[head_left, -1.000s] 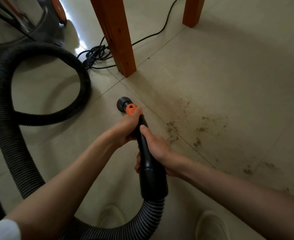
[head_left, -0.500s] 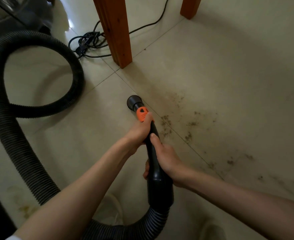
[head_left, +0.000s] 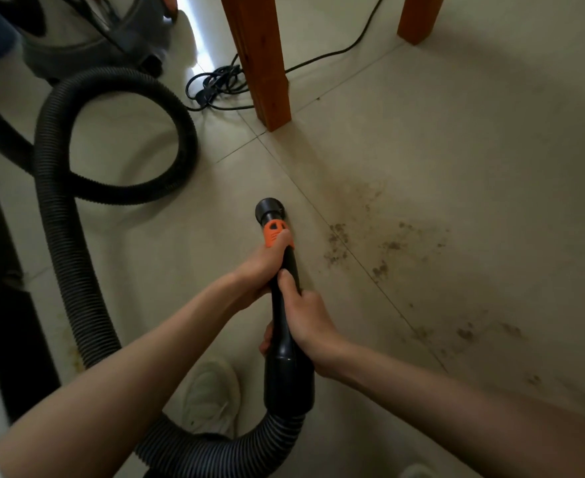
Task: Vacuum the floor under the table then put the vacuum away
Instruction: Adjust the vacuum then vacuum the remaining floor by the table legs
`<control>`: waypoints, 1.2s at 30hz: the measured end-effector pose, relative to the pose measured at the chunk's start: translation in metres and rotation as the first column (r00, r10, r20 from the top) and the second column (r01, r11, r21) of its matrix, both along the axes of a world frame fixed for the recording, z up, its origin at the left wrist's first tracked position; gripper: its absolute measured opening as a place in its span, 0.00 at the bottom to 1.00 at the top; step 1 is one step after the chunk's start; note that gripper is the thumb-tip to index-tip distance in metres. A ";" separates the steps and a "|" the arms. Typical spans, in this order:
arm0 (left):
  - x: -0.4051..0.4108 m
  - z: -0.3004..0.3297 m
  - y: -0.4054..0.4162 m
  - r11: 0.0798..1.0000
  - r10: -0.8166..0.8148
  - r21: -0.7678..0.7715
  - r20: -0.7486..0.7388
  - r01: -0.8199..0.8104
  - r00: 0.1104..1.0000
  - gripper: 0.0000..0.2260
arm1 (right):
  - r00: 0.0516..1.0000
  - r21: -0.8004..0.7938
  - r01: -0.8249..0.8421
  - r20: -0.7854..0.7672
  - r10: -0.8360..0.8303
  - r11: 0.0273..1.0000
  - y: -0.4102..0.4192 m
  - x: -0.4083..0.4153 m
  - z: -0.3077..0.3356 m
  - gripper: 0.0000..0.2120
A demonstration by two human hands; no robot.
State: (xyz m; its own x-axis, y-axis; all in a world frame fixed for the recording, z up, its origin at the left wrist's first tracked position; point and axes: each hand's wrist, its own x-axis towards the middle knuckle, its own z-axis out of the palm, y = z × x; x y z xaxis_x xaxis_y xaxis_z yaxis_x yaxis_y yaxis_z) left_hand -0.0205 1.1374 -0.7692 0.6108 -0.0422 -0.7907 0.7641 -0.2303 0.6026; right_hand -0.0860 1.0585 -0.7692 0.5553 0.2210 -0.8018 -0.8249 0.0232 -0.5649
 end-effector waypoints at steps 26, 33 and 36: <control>0.018 -0.015 -0.044 0.994 -0.080 -0.069 0.072 0.085 0.994 0.15 | 0.984 -0.076 0.160 0.091 -0.153 0.984 -0.033 0.008 -0.011 0.23; 0.021 -0.016 -0.069 0.991 -0.130 0.000 0.057 0.131 0.990 0.14 | 0.977 -0.068 0.196 0.100 -0.189 0.978 -0.057 0.002 -0.006 0.23; 0.022 -0.014 -0.070 0.993 -0.121 0.006 0.049 0.121 0.991 0.14 | 0.974 -0.053 0.207 0.106 -0.201 0.977 -0.054 0.003 -0.002 0.22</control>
